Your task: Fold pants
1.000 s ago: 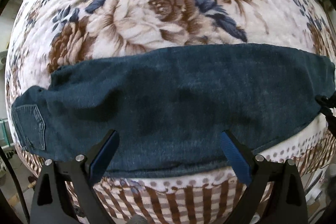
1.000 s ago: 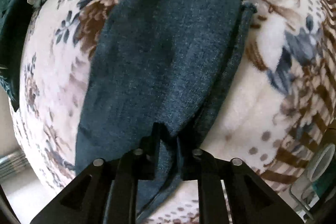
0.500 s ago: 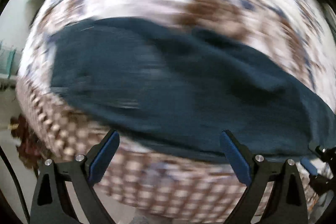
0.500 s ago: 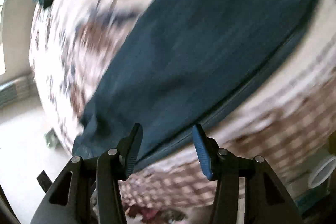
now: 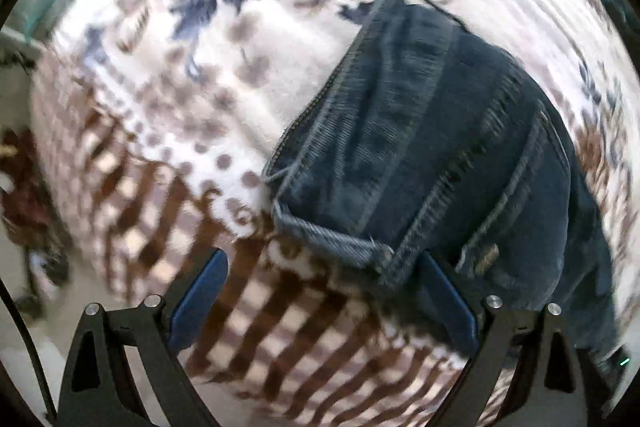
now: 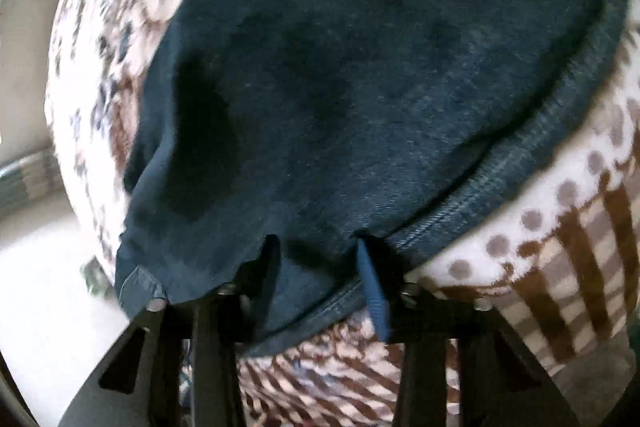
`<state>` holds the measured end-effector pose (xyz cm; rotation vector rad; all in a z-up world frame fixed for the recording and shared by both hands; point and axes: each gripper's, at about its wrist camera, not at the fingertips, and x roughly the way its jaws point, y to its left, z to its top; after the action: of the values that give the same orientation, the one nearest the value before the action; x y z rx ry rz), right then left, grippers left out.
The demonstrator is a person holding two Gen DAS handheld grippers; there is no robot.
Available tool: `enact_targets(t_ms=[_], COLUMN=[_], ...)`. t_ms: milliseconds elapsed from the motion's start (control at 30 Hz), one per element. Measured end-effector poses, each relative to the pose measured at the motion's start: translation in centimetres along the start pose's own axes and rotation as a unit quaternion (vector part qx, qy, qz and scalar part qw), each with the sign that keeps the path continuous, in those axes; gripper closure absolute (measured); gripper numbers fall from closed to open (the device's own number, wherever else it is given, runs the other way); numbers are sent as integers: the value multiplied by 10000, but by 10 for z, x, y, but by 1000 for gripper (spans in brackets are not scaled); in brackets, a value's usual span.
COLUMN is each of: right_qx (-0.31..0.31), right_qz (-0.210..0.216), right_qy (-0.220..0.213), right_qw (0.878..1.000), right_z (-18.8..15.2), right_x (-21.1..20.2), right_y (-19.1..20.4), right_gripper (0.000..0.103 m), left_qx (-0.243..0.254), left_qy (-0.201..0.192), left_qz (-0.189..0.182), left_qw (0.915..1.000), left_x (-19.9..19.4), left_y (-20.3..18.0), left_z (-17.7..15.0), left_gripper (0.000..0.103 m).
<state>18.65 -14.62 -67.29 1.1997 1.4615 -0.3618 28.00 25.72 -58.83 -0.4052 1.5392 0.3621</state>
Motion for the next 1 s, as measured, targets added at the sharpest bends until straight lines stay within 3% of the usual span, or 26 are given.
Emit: enact_targets(t_ms=[33, 100, 133, 167, 200, 233, 267, 367, 467, 500, 600, 700, 833, 900, 933, 967, 1000], right_qx=[58, 149, 115, 11, -141, -253, -379, -606, -646, -711, -760, -747, -961, -1391, -1712, -2033, -2392], right_qz=[-123, -199, -220, -257, -318, -356, -406, -482, -570, -620, -838, -1069, -980, -973, -1027, -977, -950], right_qy=[-96, -221, -282, -349, -434, -492, -549, -601, -541, -505, -315, 327, 897, 1078, 1144, 1204, 1239], right_qw=[9999, 9994, 9993, 9991, 9985, 9978, 9969, 9952, 9948, 9943, 9931, 9909, 9865, 9796, 9732, 9668, 9583], right_z=[-3, -5, -8, -12, -18, -21, -26, -39, -37, -38, -37, -22, -12, -13, -14, -15, -13], right_x=[-1, -5, -8, -12, -18, -23, -29, -47, -57, -58, -48, -21, -24, -36, -44, -49, -53], right_y=[-2, -8, -9, -7, -2, 2, 6, 11, 10, 8, 2, -12, -2, 15, 29, 44, 64], right_gripper=[90, 96, 99, 100, 100, 100, 100, 100, 101, 101, 101, 100, 98, 84, 67, 49, 41], left_qx=[-161, -451, -510, -492, -437, -390, -325, -255, -117, -70, -153, -165, 259, 483, 578, 745, 868], left_qy=[59, 36, -12, -39, -146, -281, -402, -527, -519, -497, -243, -102, -226, -418, -508, -669, -782], left_qz=[-234, -659, -887, -1003, -987, -984, -938, -1003, -896, -820, -743, -759, -288, -53, -16, 97, 204], left_qw=[9996, 9968, 9948, 9937, 9940, 9940, 9942, 9932, 9946, 9954, 9968, 9969, 9990, 9979, 9970, 9949, 9929], left_x=[7, 15, 17, 19, 16, 11, 4, -11, -20, -26, -14, -10, -44, -66, -73, -83, -88], left_y=[7, 18, 21, 24, 23, 23, 21, 28, 27, 11, 9, 7, -10, -26, -33, -47, -58], left_z=[5, 12, 16, 21, 23, 24, 22, 16, 4, -8, -17, -18, -26, -33, -35, -38, -38], left_gripper=[6, 15, 37, 50, 54, 69, 76, 79, 79, 79, 78, 74, 66, 58, 42, 17, 8])
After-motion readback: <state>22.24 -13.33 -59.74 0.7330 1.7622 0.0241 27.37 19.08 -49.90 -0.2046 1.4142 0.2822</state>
